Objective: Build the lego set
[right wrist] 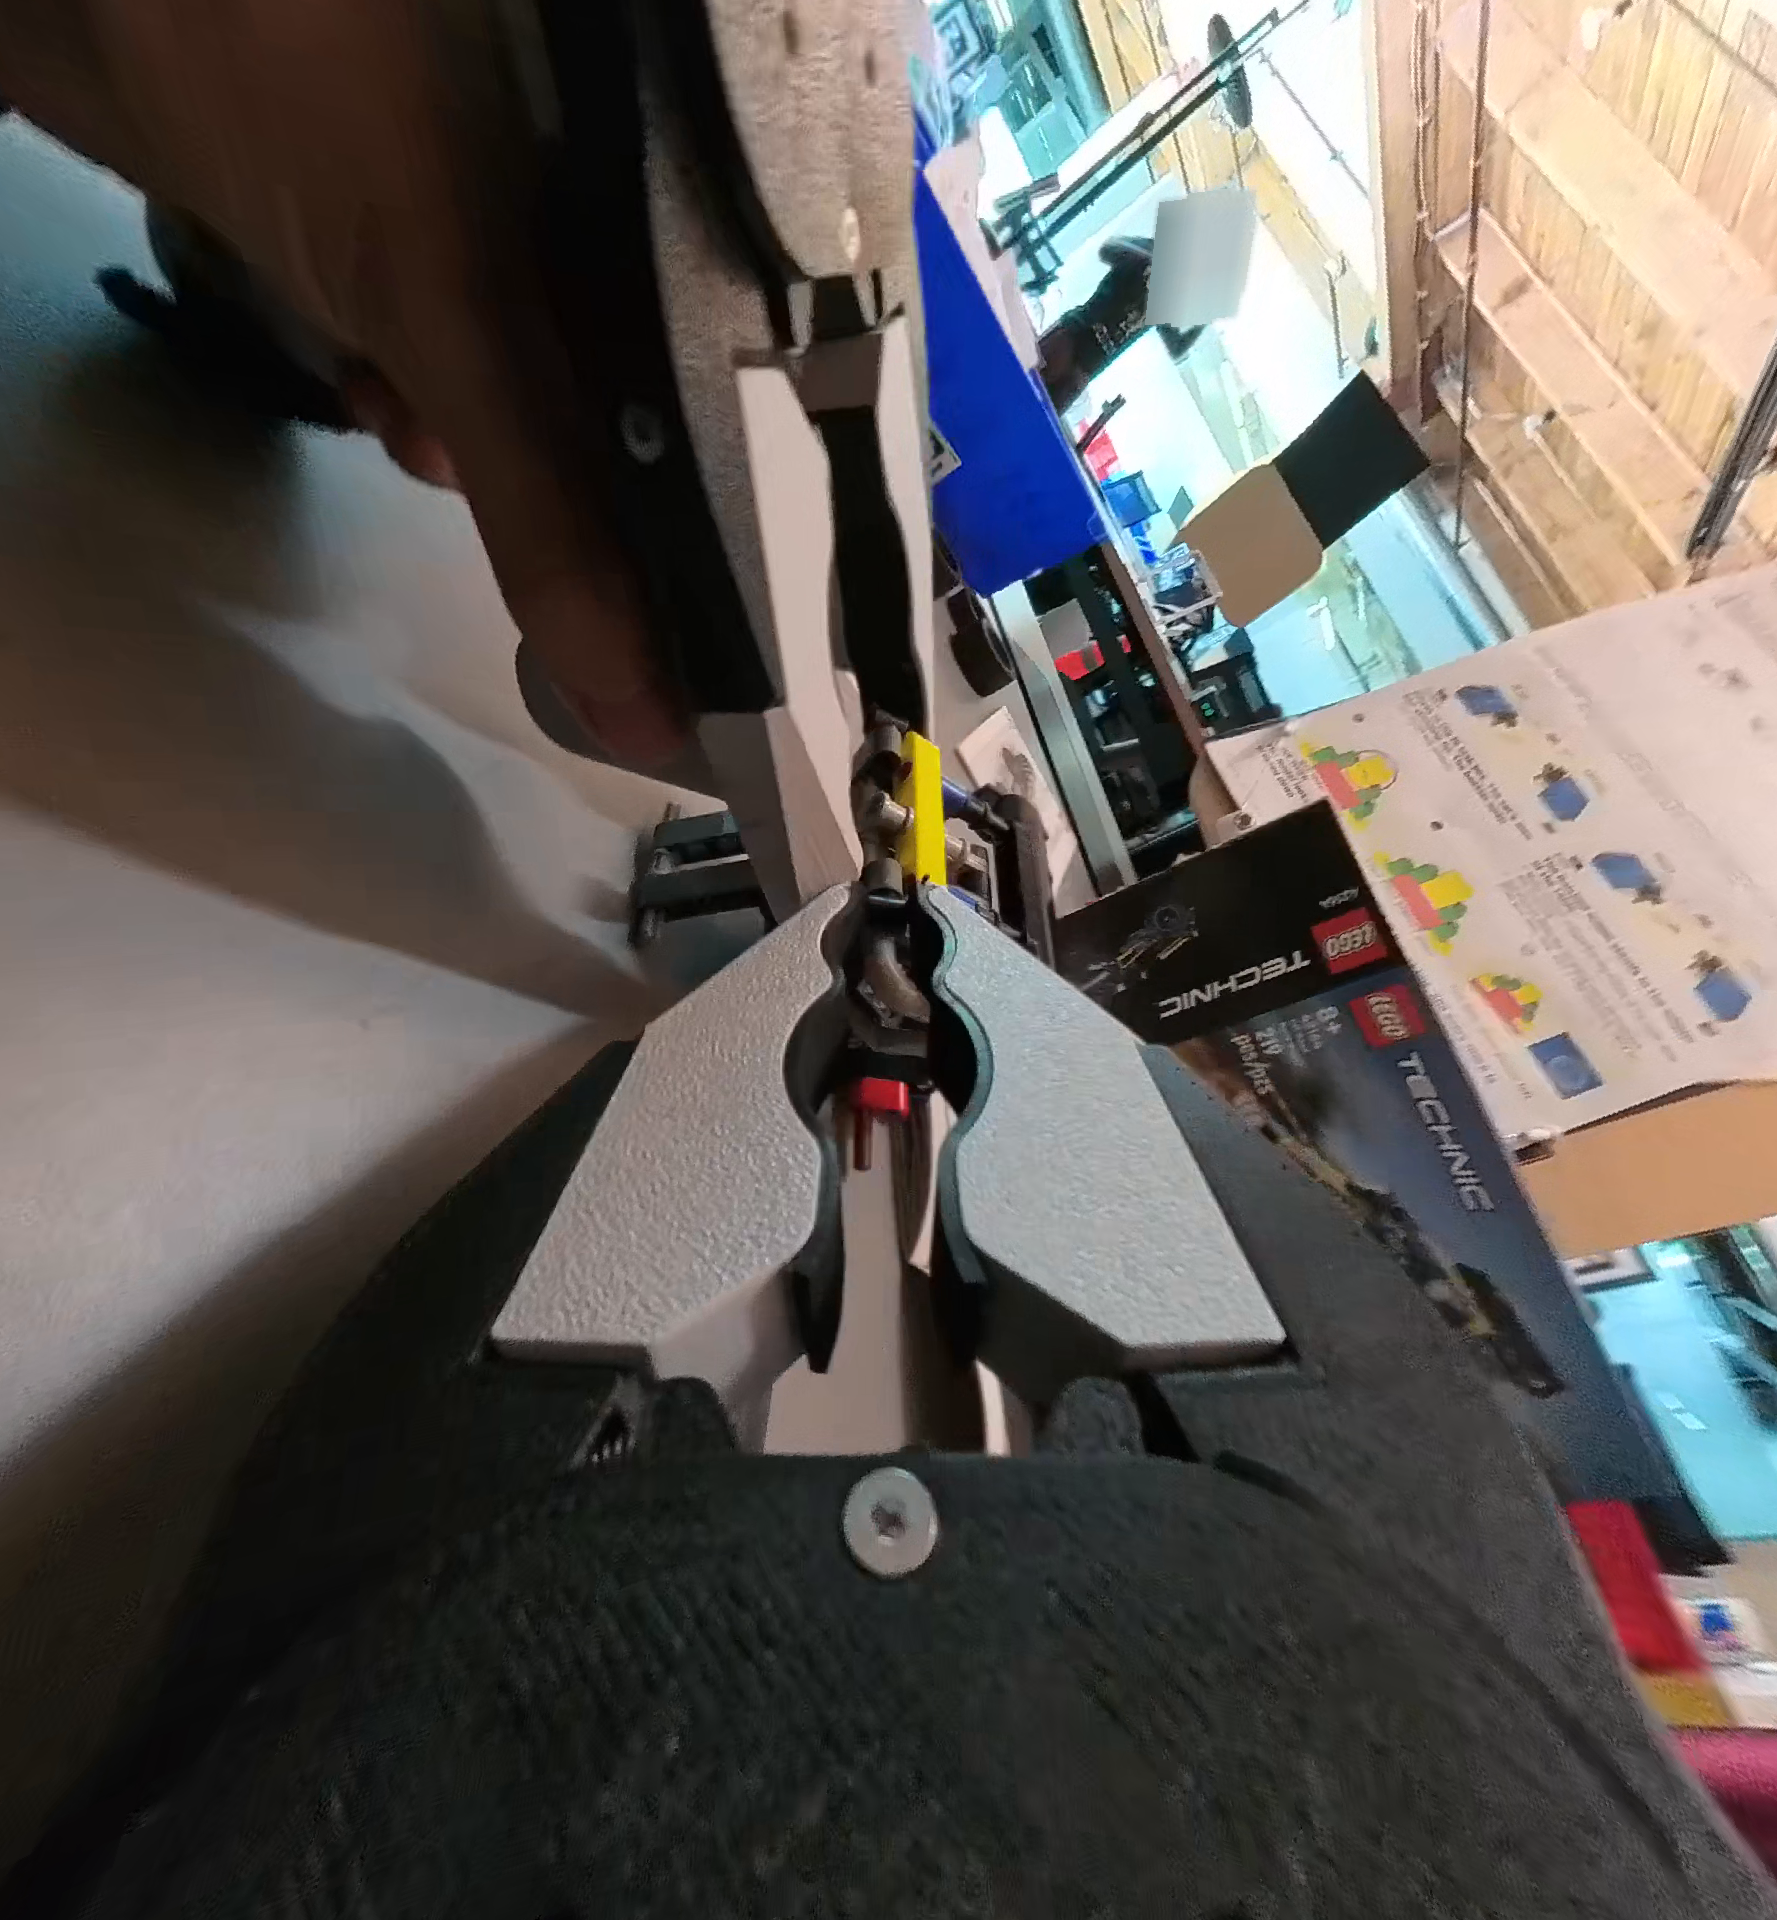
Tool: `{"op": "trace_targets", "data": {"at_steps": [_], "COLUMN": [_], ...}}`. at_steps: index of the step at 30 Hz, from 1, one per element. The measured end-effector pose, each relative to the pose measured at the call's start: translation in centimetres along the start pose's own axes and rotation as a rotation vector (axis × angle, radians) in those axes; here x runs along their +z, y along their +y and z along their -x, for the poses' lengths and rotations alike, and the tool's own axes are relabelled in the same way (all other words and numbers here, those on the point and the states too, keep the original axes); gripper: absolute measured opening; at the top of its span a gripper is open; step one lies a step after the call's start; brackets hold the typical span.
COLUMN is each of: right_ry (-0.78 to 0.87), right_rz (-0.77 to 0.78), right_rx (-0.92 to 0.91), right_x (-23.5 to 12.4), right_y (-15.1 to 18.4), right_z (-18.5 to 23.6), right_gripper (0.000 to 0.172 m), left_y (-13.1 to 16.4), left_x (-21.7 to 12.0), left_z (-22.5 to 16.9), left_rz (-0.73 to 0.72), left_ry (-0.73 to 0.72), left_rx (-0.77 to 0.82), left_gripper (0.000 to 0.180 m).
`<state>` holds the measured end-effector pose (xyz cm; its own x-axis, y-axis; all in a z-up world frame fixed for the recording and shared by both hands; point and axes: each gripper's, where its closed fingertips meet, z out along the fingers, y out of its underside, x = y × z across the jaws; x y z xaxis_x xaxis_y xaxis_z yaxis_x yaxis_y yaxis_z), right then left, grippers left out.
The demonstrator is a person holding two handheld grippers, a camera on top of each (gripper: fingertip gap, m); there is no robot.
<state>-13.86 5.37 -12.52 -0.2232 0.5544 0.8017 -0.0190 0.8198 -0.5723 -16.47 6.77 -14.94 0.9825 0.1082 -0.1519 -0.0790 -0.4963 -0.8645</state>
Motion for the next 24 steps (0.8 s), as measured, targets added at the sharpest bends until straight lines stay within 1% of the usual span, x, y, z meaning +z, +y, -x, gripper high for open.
{"op": "trace_targets", "data": {"at_steps": [5,9,12,14,21,24], "right_ry": [-0.033,-0.033,-0.047,-0.065,-0.079,-0.086], "right_rz": [-0.035,-0.068,-0.054,-0.017,0.007,0.031], "right_rx": [0.22,0.348,0.371,0.367,0.41,0.427], "right_x": [0.0,0.0,0.2,0.2,-0.4,-0.4], "right_y": [-0.3,-0.7,-0.6,-0.1,0.1,0.3], "right_z": [-0.3,-1.2,-1.2,-0.9,-1.1,-1.0], "right_gripper": [0.004,0.004,0.004,0.004,0.004,0.004], "left_y": [-0.2,-0.3,-0.4,-0.3,-0.5,-0.4], "left_x": [0.0,0.1,0.1,0.2,0.0,0.1], "left_z": [-0.1,-0.2,0.0,0.0,0.0,0.0], "left_rz": [-0.015,-0.02,-0.021,-0.016,-0.03,-0.019], "left_ry": [0.01,0.019,0.011,0.019,0.017,0.001], "left_rx": [0.01,0.02,0.017,0.011,0.012,0.026], "left_gripper": [0.053,0.05,0.049,0.05,0.05,0.053]}}
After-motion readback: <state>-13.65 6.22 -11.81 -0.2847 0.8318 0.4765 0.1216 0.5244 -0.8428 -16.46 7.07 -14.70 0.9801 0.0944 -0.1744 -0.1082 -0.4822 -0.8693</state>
